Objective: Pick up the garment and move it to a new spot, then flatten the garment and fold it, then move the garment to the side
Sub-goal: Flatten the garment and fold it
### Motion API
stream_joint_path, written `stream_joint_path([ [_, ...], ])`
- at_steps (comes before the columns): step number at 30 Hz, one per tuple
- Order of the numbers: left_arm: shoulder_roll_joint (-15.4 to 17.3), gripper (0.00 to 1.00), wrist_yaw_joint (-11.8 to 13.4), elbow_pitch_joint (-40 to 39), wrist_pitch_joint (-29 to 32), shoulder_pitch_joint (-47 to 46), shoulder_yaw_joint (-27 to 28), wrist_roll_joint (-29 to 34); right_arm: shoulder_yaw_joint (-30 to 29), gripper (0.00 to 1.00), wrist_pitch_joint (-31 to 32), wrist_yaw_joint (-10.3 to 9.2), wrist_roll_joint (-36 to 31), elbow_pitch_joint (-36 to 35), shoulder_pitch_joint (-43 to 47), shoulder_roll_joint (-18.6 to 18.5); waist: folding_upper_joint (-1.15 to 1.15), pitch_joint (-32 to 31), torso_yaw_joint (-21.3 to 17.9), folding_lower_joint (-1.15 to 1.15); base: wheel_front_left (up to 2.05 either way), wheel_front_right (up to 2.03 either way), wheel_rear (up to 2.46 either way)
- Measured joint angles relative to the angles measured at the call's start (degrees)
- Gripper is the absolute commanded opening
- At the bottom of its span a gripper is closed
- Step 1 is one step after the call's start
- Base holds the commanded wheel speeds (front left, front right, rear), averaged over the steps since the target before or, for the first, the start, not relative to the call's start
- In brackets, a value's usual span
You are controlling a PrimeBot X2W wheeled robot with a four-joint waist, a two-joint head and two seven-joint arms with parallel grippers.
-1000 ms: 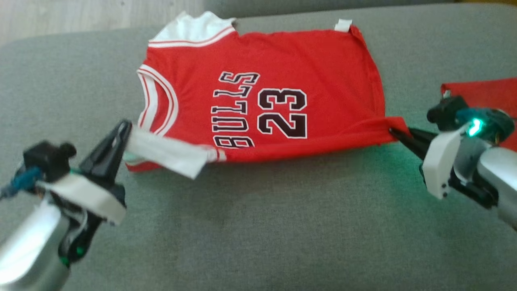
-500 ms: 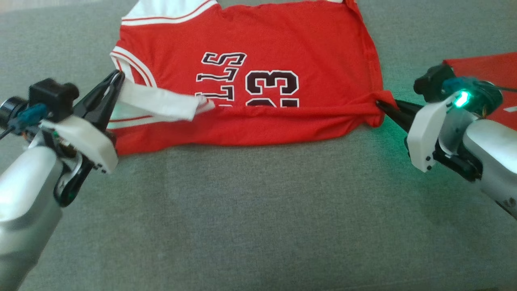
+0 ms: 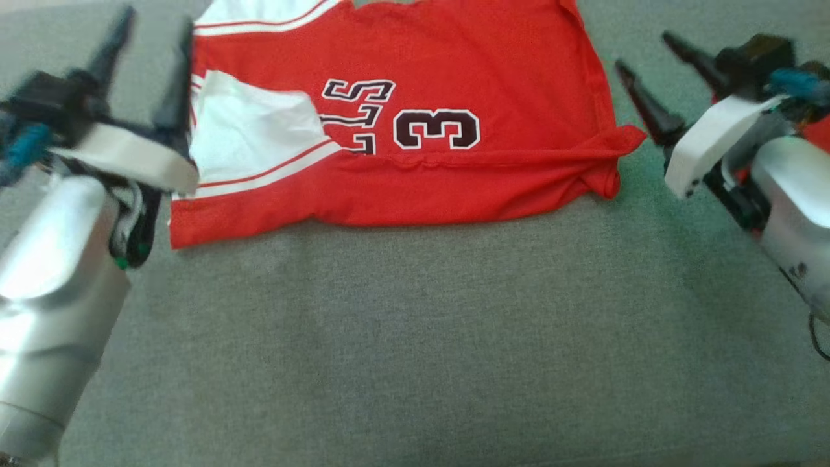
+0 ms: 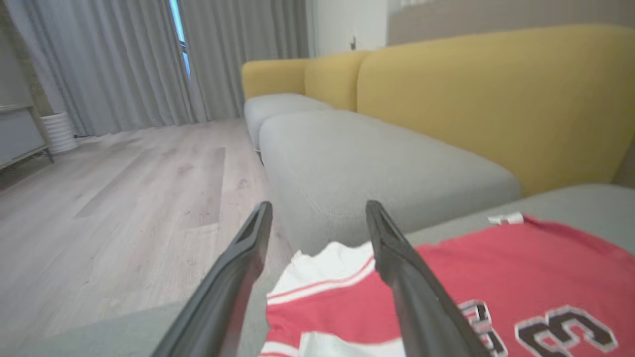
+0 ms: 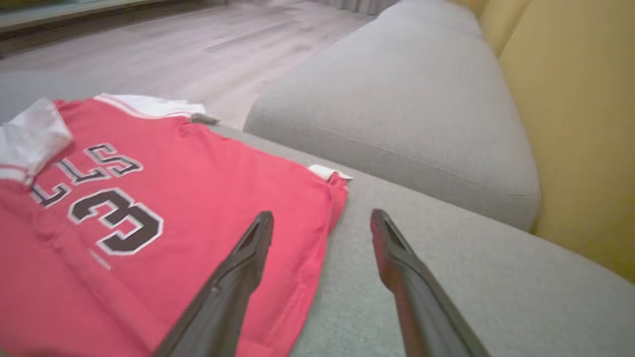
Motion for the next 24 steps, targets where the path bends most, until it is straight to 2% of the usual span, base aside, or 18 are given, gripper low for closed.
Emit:
stream_joint_path([
  [3,-1.5,1.00,1.5,-5.6,-0.1,1.9,7.9,0.8,-7.0,1.00,-1.3,0.00,-2.4,1.9,0.2,2.0,0.00,-1.1,0.1,0.01,0.00,0.00,0.00],
  [7,-4.6,1.00,2.0,-13.0,-0.3,9.5,15.9,4.8,-25.1,1.00,-1.5,0.00,-10.5,-5.1,3.6,3.5,0.00,-3.0,0.2,0.00,0.00,0.00,0.00],
  [9,-6.5,1.00,2.1,-15.7,-0.3,14.9,18.7,7.2,-33.8,1.00,-1.6,0.00,-15.8,-9.6,8.3,4.7,0.00,-4.2,0.2,0.00,0.00,0.00,0.00],
  [12,-9.3,1.00,1.8,-19.1,-0.3,21.9,22.1,10.8,-42.9,1.00,-1.8,0.00,-23.0,-15.1,19.0,8.5,0.00,-6.0,0.3,0.00,0.00,0.00,0.00],
  [17,-14.5,1.00,0.9,-23.1,-0.3,29.5,27.8,15.3,-52.0,1.00,-1.8,0.00,-31.0,-21.0,34.7,16.5,0.00,-8.9,0.4,-0.01,0.00,0.00,0.00],
  [21,-18.2,1.00,0.5,-24.5,-0.3,35.0,32.6,18.4,-56.1,1.00,-1.8,0.00,-35.5,-24.1,39.9,21.1,0.00,-10.5,0.2,-0.01,0.00,0.00,0.00],
  [24,-20.4,1.00,-0.7,-24.6,-0.3,38.3,35.5,20.3,-57.9,1.00,-1.8,0.00,-37.3,-25.3,42.9,23.1,0.00,-11.0,-0.2,-0.01,0.00,0.00,0.00],
])
